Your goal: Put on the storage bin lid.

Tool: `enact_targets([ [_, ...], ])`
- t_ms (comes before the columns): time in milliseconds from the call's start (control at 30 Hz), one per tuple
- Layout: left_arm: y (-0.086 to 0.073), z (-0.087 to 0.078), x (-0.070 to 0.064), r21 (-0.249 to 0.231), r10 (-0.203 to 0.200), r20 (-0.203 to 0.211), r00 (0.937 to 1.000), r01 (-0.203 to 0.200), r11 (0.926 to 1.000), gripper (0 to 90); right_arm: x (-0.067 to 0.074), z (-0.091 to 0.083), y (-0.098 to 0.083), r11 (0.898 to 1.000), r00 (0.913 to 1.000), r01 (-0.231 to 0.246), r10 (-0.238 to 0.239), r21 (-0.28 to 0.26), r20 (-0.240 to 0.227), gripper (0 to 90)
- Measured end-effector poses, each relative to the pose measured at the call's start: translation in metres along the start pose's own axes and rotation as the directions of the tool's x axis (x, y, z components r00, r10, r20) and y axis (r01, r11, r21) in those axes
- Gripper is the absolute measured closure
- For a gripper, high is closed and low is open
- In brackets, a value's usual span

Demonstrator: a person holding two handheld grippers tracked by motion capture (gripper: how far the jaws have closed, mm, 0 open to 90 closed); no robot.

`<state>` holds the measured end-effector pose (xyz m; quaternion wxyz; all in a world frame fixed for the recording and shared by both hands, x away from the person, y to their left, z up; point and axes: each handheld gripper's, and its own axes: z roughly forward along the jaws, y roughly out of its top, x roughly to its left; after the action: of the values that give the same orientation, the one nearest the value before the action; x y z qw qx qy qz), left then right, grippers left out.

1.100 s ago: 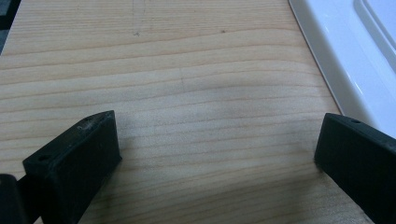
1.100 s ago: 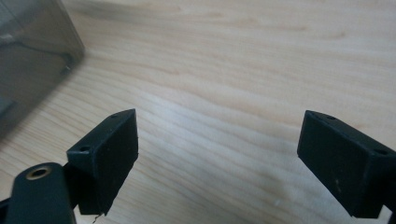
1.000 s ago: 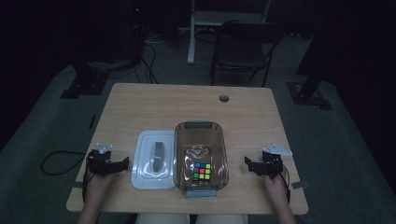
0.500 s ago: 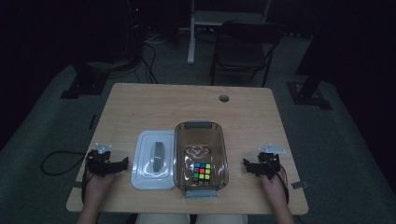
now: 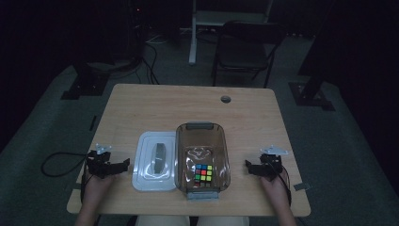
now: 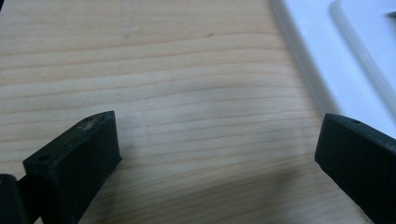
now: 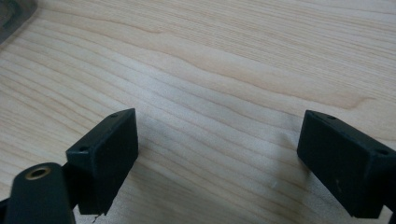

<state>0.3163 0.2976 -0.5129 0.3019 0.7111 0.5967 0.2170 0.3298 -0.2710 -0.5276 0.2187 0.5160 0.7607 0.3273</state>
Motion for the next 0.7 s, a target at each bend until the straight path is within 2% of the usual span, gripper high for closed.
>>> enact_targets([
  [100, 0.004, -0.004, -0.005, -0.003, 0.007, 0.013, 0.9999, -0.007, 1.0000, 0.8, 0.000, 0.000, 0.000, 1.000, 1.0000, 0.000, 0.000, 0.001, 0.000, 12.3],
  [200, 0.012, -0.011, -0.018, -0.011, 0.041, 0.056, 0.9976, -0.041, 0.9991, 0.8, 0.000, 0.001, 0.001, 1.000, 1.0000, 0.001, -0.001, 0.001, -0.002, 12.3],
  [267, 0.016, -0.015, -0.027, -0.018, 0.065, 0.076, 0.9950, -0.063, 0.9978, 0.8, 0.000, 0.001, 0.001, 1.000, 1.0000, 0.002, -0.002, 0.000, -0.004, 12.3],
  [300, 0.016, -0.015, -0.027, -0.018, 0.065, 0.076, 0.9950, -0.063, 0.9978, 0.8, 0.000, 0.001, 0.001, 1.000, 1.0000, 0.002, -0.002, 0.000, -0.004, 12.3],
  [367, 0.020, -0.017, -0.040, -0.027, 0.100, 0.104, 0.9896, -0.098, 0.9949, 0.7, 0.000, 0.001, 0.001, 1.000, 1.0000, 0.002, -0.002, 0.000, -0.004, 12.2],
  [700, 0.025, -0.018, -0.067, -0.035, 0.163, 0.160, 0.9735, -0.160, 0.9865, 0.8, 0.000, 0.001, 0.001, 1.000, 1.0000, 0.002, -0.002, 0.000, -0.004, 12.3],
])
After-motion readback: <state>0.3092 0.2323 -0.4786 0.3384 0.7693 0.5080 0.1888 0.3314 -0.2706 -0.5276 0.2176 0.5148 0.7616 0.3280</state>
